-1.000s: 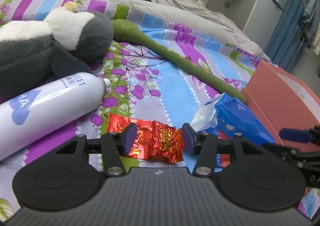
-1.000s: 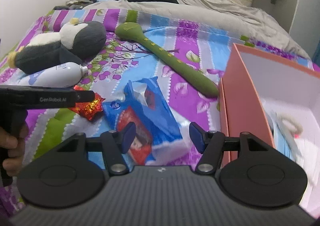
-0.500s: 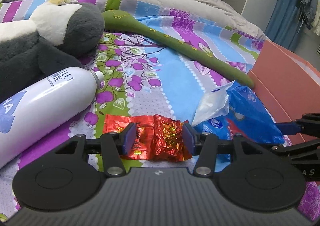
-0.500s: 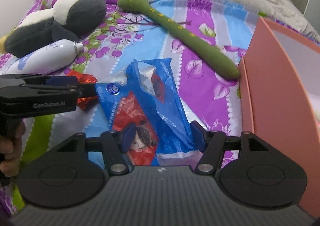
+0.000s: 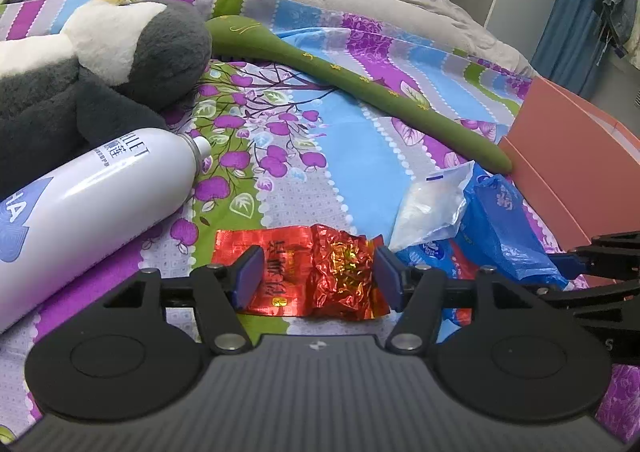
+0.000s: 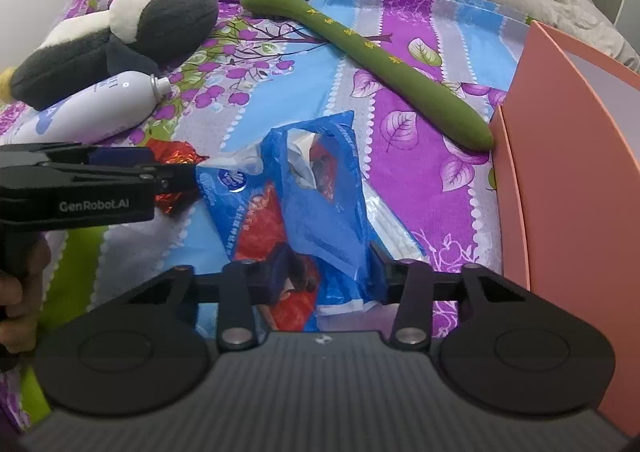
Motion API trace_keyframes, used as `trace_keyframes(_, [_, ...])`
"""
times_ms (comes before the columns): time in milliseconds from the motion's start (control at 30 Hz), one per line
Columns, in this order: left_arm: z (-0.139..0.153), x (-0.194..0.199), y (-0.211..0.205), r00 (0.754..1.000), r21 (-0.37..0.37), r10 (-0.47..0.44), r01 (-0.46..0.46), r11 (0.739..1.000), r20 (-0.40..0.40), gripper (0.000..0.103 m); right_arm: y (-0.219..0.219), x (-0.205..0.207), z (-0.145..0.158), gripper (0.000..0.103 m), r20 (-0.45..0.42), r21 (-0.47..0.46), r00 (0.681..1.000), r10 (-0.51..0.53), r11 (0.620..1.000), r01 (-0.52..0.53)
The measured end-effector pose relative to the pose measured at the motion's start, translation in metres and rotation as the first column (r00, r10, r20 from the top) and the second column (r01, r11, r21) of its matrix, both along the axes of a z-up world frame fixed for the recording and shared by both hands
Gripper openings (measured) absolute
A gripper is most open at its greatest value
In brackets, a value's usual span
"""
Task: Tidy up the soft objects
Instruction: 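Lift the blue bag with the right tool while the left tool closes on the red candy wrapper, then carry the blue bag in the right tool while the left tool carries the candy to the pink box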
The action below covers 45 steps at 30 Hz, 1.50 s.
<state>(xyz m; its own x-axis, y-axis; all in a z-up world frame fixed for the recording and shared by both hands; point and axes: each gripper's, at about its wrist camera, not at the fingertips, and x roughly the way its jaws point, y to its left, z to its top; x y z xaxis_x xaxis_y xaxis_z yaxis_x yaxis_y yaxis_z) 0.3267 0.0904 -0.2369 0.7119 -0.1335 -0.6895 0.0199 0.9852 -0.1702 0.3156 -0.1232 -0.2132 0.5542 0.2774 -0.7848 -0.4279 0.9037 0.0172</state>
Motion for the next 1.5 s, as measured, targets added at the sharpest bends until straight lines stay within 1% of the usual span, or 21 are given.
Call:
trace_keyframes(67, [0.000,-0.001,0.000,1.000,0.000,-0.005,0.005,1.000,0.001,0.067,0.001,-0.001,0.001,0.021,0.005,0.000,1.000,0.004,1.000,-0.004])
trace_keyframes(133, [-0.001,-0.003,0.001,1.000,-0.001,-0.009,0.009,1.000,0.005,0.067,0.001,-0.002,0.003,0.015,0.020,0.000,1.000,0.003,1.000,-0.003])
trace_keyframes(200, [-0.001,-0.004,0.003,1.000,-0.008,-0.009,0.009,1.000,0.008,0.068,0.002,-0.005,0.004,0.012,0.036,-0.002,0.999,0.007,1.000,-0.007])
trace_keyframes(367, [-0.001,-0.007,0.001,0.999,0.002,-0.033,0.033,0.999,0.009,0.068,-0.004,-0.013,0.007,0.011,0.087,-0.012,0.994,-0.060,0.998,0.062])
trace_keyframes(433, [-0.002,-0.007,-0.002,0.999,0.013,-0.047,0.047,0.999,0.010,0.068,-0.009,-0.015,0.010,0.011,0.095,-0.007,0.991,-0.093,0.996,0.094])
trace_keyframes(533, [-0.003,-0.007,-0.008,0.998,0.034,-0.054,0.054,0.998,0.007,0.065,-0.012,-0.017,0.007,0.011,0.090,-0.012,0.991,-0.103,0.994,0.105])
trace_keyframes(600, [-0.004,-0.009,-0.017,0.998,0.066,-0.066,0.065,0.996,0.012,0.058,-0.013,-0.016,0.003,0.011,0.072,-0.008,0.991,-0.109,0.994,0.110])
trace_keyframes(667, [-0.005,-0.012,-0.025,0.996,0.098,-0.082,0.080,0.992,0.017,0.048,-0.013,-0.016,0.002,0.011,0.067,-0.002,0.992,-0.111,0.994,0.112])
trace_keyframes(733, [-0.005,-0.014,-0.031,0.996,0.102,-0.085,0.083,0.991,0.018,0.038,-0.012,-0.016,0.002,0.011,0.067,-0.005,0.992,-0.108,0.994,0.109])
trace_keyframes(800, [-0.003,-0.019,-0.039,0.995,0.148,-0.092,0.087,0.985,0.028,0.036,-0.011,-0.018,0.002,0.011,0.066,-0.003,0.992,-0.107,0.994,0.107])
trace_keyframes(833, [-0.002,-0.021,-0.041,0.995,0.155,-0.093,0.087,0.984,0.030,0.036,-0.012,-0.019,0.003,0.011,0.062,0.002,0.992,-0.109,0.994,0.109])
trace_keyframes(967, [0.004,-0.032,-0.040,0.997,0.120,-0.071,0.068,0.991,0.023,0.036,-0.017,-0.024,0.008,0.011,0.042,0.028,0.992,-0.118,0.993,0.117])
trace_keyframes(1100, [0.016,-0.046,-0.037,0.999,0.086,-0.044,0.041,0.995,0.026,0.036,-0.018,-0.034,0.015,0.011,0.040,0.037,0.992,-0.117,0.993,0.116])
trace_keyframes(1300, [0.041,-0.075,-0.033,0.999,0.031,0.002,-0.003,1.000,0.033,0.036,-0.019,-0.058,0.029,0.011,0.063,0.043,0.992,-0.108,0.993,0.105])
trace_keyframes(1500, [0.064,-0.106,-0.033,0.998,0.008,0.037,-0.037,0.999,0.045,0.036,-0.024,-0.083,0.047,0.011,0.079,0.058,0.991,-0.109,0.993,0.105])
